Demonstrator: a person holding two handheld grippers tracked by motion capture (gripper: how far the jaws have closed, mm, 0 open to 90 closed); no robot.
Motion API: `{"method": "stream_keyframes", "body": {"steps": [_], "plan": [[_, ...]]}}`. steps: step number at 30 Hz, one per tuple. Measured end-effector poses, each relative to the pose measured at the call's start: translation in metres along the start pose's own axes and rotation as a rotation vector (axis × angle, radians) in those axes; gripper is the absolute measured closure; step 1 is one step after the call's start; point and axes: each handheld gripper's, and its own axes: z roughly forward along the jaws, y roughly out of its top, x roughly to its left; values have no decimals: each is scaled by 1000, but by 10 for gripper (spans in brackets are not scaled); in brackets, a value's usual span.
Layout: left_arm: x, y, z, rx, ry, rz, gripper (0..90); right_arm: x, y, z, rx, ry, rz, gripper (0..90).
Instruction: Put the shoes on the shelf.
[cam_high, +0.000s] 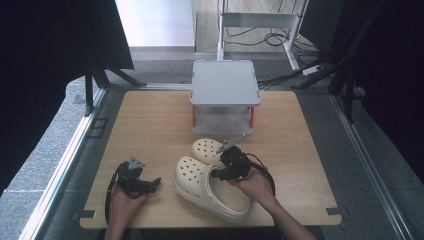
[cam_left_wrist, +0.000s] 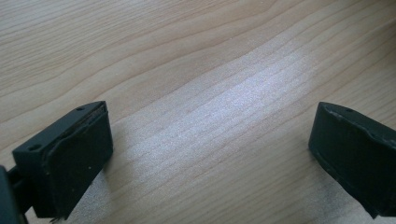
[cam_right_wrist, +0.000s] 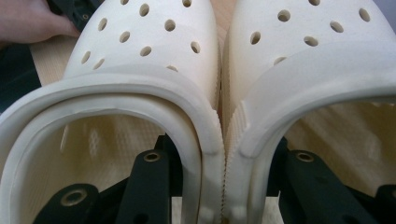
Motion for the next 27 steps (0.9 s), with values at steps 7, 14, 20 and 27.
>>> {"method": "stream_keyframes", "body": {"steps": [7, 14, 20, 27], "plan": [[0, 0, 0, -2, 0, -3, 0, -7, 2, -15, -5, -23, 21, 654], [0, 0, 0, 1, 1, 1, 0, -13, 6, -37, -14, -61, 48, 654], [0, 0, 0, 0, 1, 1, 0, -20, 13, -60, -28, -83, 73, 654], [0, 0, 0, -2, 1, 2, 0, -25, 22, -86, -30, -115, 86, 653]]}}
